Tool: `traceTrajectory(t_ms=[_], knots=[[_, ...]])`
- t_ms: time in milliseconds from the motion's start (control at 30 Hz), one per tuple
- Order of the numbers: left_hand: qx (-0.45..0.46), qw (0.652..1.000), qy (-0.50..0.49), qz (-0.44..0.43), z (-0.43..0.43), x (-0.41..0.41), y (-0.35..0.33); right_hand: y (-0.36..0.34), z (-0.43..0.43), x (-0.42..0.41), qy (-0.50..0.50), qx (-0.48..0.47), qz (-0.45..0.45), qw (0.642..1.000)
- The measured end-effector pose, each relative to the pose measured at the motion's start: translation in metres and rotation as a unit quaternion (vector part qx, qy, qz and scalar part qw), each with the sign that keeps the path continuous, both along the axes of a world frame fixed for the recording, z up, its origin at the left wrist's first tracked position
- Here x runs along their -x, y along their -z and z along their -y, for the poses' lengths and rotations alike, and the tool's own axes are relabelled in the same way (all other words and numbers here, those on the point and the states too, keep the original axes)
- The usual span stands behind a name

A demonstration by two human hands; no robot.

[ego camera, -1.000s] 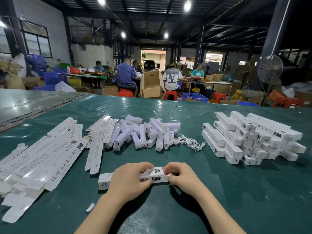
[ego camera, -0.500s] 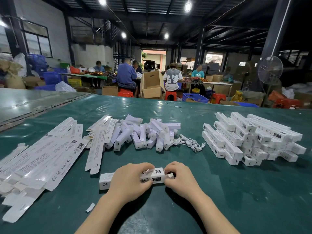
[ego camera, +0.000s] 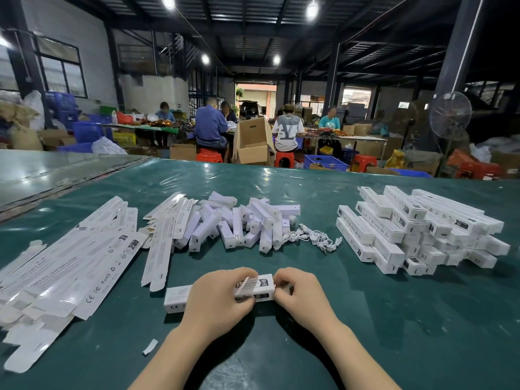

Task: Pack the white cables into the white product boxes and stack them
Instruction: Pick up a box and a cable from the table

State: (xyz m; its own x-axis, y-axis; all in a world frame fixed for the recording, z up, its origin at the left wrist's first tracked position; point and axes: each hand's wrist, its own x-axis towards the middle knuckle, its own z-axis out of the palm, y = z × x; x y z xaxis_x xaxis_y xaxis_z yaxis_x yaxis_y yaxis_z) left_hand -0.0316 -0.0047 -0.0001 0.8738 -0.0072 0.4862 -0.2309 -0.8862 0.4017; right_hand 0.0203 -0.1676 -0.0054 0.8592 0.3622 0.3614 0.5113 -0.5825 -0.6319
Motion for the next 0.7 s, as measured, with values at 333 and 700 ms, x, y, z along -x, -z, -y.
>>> traceTrajectory(t_ms=[333,700], knots=[[0.073,0.992,-0.009,0.098,0.006,0.003,-0.006,-0.012,0.001,-0.004,-0.089,-0.624,-0.354,0.691],[0.057,0.994,0.005,0.098,0.012,0.003,-0.004,-0.005,-0.005,0.001,-0.062,-0.393,-0.18,0.9]])
